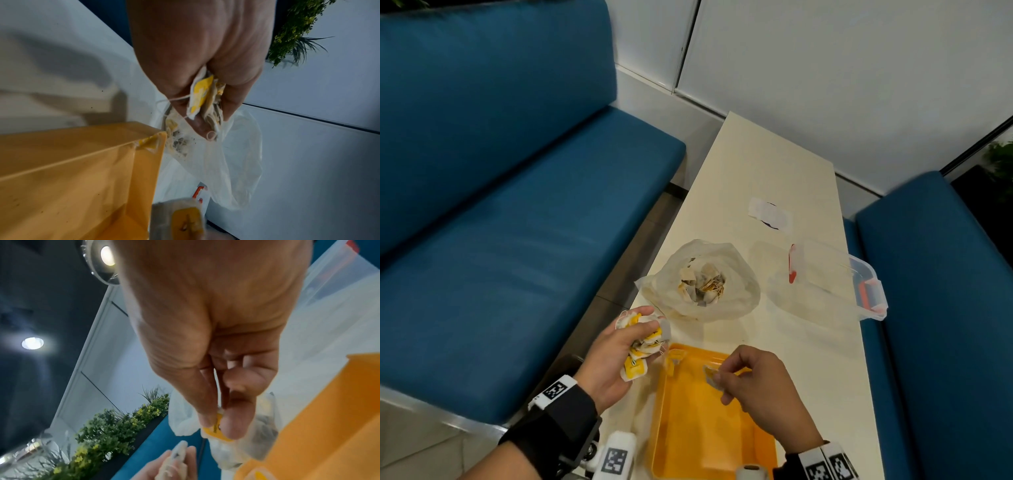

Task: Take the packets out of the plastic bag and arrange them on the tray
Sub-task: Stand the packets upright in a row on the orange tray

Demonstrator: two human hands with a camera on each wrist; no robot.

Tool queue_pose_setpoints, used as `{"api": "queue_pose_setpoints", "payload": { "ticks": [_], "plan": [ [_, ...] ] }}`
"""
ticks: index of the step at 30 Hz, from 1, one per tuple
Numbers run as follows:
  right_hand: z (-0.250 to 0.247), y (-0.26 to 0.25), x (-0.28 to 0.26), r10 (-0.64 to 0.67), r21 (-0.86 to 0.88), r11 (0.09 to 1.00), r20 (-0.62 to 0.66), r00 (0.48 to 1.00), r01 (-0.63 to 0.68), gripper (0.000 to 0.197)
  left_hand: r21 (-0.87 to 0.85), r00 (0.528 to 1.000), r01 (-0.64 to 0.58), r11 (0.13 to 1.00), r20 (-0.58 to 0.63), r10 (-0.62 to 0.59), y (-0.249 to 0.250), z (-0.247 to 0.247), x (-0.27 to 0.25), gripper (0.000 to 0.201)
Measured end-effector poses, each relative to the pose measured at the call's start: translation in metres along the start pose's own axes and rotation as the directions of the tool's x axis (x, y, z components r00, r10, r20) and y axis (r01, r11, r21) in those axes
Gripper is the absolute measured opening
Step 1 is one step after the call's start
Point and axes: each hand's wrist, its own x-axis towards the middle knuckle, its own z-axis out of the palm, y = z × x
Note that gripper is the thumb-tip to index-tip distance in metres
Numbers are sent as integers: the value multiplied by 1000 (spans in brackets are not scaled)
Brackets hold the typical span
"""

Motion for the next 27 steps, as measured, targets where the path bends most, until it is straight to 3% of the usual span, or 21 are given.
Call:
{"api": "queue_pose_setpoints", "payload": {
  "ticks": [3, 8, 12, 19, 23, 27],
  "plan": [
    [1, 19, 10, 38, -20, 999, -9, 999, -38, 11, 3, 1000, 0, 1000, -1, 0, 1, -2, 0, 26],
    [11, 46, 26, 83, 197, 977, 7, 997, -83, 10, 45, 999, 32, 998, -13, -31, -2, -5, 0, 27],
    [24, 55, 36, 90, 277, 955, 82, 993, -109, 7, 69, 999, 31, 997, -29, -29, -4, -10, 0, 30],
    [48, 61, 55, 121, 122, 982, 184, 975, -145, 12, 77, 998, 59, 995, -29, -57, -6, -19, -3, 31],
    [64, 53, 64, 136, 221, 962, 124, 983, -161, 17, 137, 989, 142, 980, 28, -147, -18, -18, -8, 38],
    [76, 48, 69, 159, 287, 946, 1, 987, -152, 6, 147, 976, 195, 970, 65, -206, -30, -19, -9, 45]
  ]
}}
